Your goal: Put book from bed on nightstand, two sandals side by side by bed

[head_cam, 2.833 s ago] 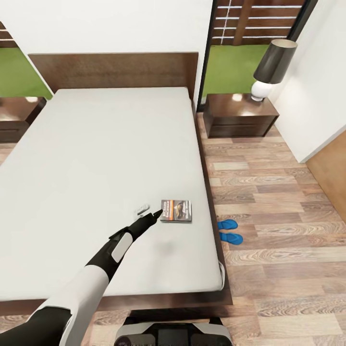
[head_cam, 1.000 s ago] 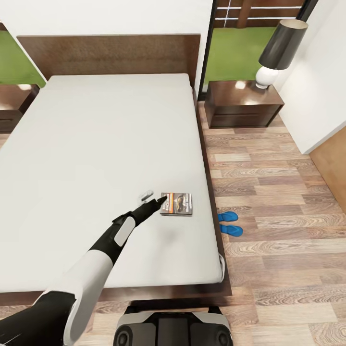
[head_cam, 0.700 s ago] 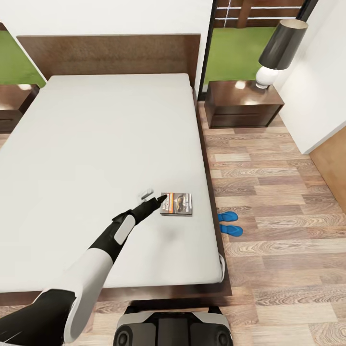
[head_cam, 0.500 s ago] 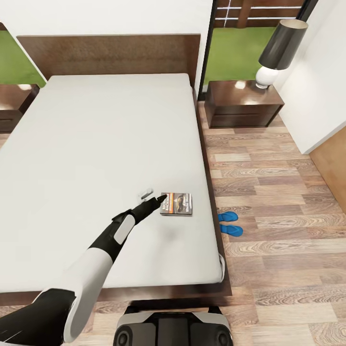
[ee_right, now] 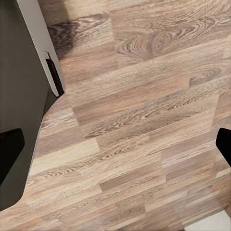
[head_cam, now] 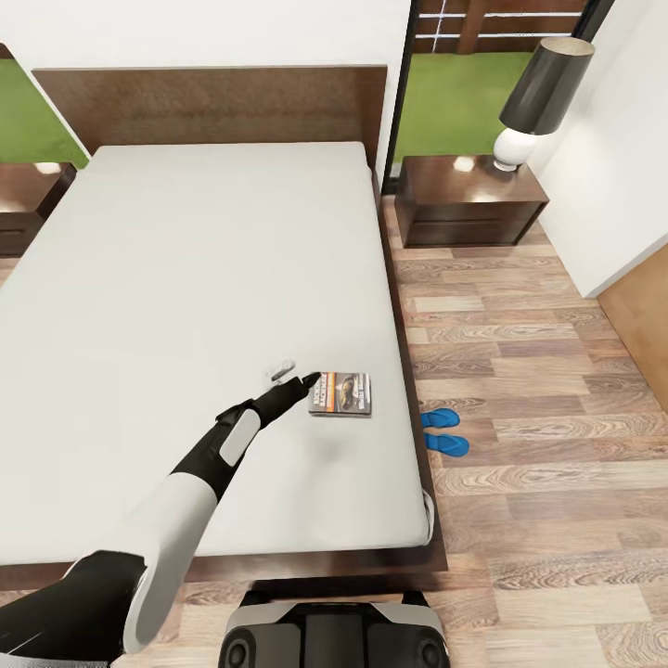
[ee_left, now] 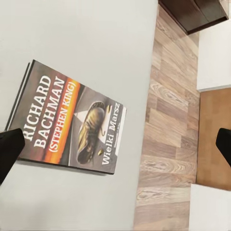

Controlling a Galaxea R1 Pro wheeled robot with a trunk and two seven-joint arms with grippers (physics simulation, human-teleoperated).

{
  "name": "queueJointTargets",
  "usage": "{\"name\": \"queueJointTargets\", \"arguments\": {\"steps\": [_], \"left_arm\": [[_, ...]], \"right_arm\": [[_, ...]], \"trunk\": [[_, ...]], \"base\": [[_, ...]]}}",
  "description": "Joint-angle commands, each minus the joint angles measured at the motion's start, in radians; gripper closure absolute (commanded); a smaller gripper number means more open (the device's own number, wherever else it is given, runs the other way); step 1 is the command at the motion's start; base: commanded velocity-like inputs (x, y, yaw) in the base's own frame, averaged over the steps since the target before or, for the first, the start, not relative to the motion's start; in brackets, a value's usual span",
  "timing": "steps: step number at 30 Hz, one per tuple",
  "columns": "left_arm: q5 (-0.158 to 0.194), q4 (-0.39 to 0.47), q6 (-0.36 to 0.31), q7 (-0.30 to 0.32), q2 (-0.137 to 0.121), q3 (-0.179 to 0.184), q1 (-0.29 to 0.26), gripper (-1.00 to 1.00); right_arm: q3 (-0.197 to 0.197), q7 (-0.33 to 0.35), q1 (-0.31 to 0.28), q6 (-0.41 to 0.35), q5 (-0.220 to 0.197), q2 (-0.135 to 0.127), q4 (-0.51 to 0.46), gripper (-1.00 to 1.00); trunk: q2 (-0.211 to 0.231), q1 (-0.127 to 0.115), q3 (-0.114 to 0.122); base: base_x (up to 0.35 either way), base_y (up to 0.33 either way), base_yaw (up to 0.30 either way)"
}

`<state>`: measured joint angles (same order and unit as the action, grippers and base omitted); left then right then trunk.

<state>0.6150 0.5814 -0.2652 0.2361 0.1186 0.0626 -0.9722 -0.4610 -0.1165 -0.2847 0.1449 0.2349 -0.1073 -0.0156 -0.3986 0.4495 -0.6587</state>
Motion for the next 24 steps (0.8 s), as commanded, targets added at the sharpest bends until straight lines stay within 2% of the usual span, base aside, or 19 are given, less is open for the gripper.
{"name": "queueJointTargets", "arguments": {"steps": [1,7,24], "left_arm": [[0.008,0.001,-0.006,0.0,0.0,0.001,0.0,-1.0],[0.008,0.001,-0.006,-0.03,-0.002,0.001,-0.021,-1.0],[0.007,-0.001,-0.006,-0.062,-0.016,-0.002,-0.057,-1.0]], "right_arm": [[-0.008,-0.003,-0.001,0.004,0.01,0.0,0.002,-1.0],[-0.008,-0.003,-0.001,0.004,0.011,0.0,0.002,-1.0],[-0.008,-0.003,-0.001,0.004,0.011,0.0,0.002,-1.0]], "trunk": [[-0.001,0.001,-0.001],[-0.001,0.001,-0.001],[-0.001,0.001,-0.001]], "base": [[0.0,0.0,0.0],[0.0,0.0,0.0],[0.0,0.0,0.0]]}}
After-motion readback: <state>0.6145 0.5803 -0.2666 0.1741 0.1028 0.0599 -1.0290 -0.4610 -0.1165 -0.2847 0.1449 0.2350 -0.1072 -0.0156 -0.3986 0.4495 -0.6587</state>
